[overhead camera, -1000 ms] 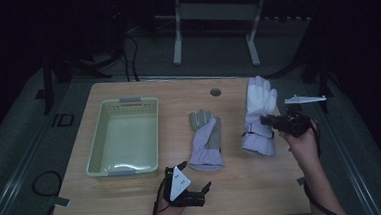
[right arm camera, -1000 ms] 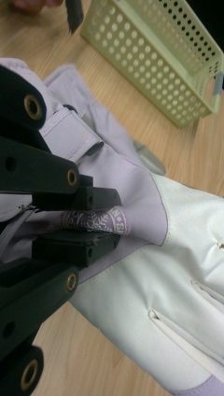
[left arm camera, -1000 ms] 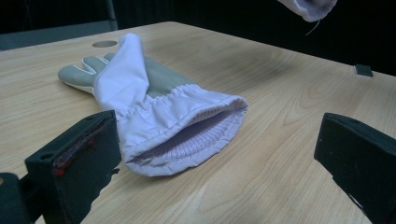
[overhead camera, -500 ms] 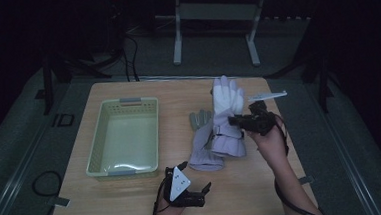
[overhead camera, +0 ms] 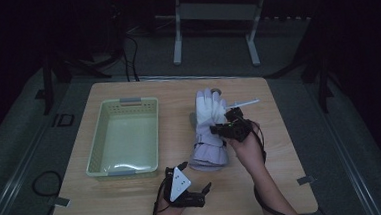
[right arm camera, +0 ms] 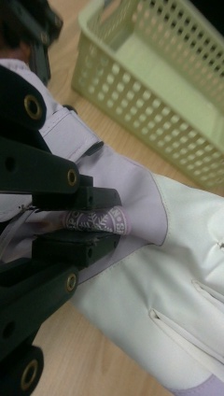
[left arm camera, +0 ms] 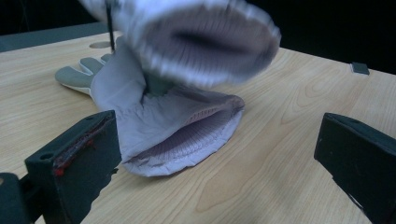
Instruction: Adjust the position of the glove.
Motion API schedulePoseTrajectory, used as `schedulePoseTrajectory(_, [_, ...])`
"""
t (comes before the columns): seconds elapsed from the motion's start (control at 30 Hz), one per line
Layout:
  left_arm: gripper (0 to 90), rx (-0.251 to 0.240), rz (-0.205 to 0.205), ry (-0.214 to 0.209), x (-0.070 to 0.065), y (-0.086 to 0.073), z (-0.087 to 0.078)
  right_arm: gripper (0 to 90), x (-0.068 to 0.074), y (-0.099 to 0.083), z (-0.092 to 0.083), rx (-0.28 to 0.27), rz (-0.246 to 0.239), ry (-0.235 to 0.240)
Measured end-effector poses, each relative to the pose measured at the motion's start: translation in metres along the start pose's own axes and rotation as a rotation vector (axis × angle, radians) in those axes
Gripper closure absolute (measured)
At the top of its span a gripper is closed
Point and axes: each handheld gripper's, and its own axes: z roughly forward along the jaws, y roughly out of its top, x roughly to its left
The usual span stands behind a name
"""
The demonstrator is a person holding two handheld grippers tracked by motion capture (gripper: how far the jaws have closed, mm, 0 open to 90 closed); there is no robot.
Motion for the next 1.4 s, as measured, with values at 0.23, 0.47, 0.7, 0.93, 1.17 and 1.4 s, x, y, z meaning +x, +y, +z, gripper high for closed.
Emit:
schedulePoseTrajectory(0.23, [0.6,0.003,0.001,-0.003,0.001,0.000,0.000,79.2,-0.007,-0.011,0.034,0.089,0.011,-0.038])
schedulePoseTrajectory(0.47, [0.6,0.000,-0.005,-0.005,0.001,0.000,0.000,78.9,-0.019,-0.016,0.054,0.147,-0.003,-0.074])
schedulePoseTrajectory(0.7, [0.6,0.002,-0.001,-0.004,0.001,0.000,0.000,78.1,-0.035,-0.016,0.044,0.163,-0.038,-0.120])
schedulePoseTrajectory(0.93, [0.7,0.001,-0.017,-0.012,0.002,0.000,0.000,61.6,-0.038,-0.021,0.046,0.133,-0.067,-0.098])
schedulePoseTrajectory(1.17, [0.6,0.002,-0.036,-0.022,0.003,0.000,0.001,26.5,-0.040,-0.023,0.028,0.047,-0.117,-0.071])
schedulePoseTrajectory(1.4, [0.6,0.005,-0.079,-0.041,0.007,0.000,0.002,14.3,-0.051,-0.029,0.007,-0.058,-0.214,0.026])
